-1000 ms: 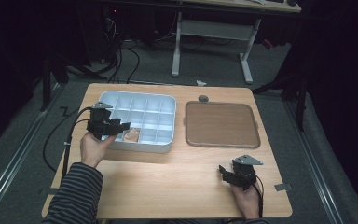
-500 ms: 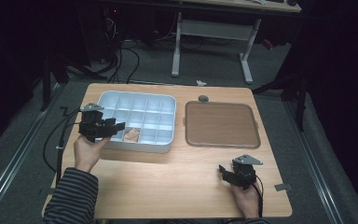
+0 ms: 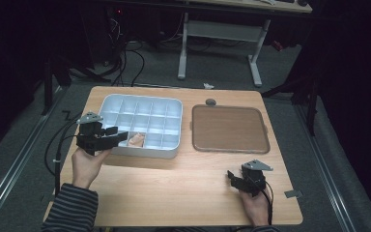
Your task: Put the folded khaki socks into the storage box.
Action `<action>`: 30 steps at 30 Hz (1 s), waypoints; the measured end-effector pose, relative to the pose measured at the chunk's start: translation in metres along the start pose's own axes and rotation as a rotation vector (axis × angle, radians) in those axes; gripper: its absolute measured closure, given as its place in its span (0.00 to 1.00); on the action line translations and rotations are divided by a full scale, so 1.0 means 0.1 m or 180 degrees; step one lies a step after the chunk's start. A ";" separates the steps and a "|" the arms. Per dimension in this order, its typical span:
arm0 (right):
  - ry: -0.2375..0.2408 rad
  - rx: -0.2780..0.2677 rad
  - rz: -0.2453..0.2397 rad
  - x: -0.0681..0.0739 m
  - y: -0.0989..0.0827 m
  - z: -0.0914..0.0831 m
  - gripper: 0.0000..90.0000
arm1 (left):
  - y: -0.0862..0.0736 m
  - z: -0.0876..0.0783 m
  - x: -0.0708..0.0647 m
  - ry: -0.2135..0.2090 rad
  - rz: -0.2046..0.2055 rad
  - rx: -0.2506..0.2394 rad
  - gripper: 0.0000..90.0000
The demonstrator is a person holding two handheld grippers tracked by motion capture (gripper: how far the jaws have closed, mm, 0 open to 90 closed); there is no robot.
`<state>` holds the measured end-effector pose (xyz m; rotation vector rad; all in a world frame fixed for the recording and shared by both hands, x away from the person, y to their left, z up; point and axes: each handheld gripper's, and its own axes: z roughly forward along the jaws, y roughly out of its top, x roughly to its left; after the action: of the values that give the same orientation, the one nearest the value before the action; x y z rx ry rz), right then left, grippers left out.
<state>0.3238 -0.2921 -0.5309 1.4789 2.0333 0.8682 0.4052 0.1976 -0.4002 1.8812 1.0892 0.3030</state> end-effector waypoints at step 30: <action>-0.0006 0.0001 -0.0004 0.00 0.00 0.00 0.40 | -0.37 -0.14 -0.17 -0.0143 -0.0107 -0.0100 0.53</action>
<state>0.3238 -0.2919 -0.5309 1.4780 2.0329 0.8656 0.3663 0.1996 -0.4184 1.8317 1.0788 0.2560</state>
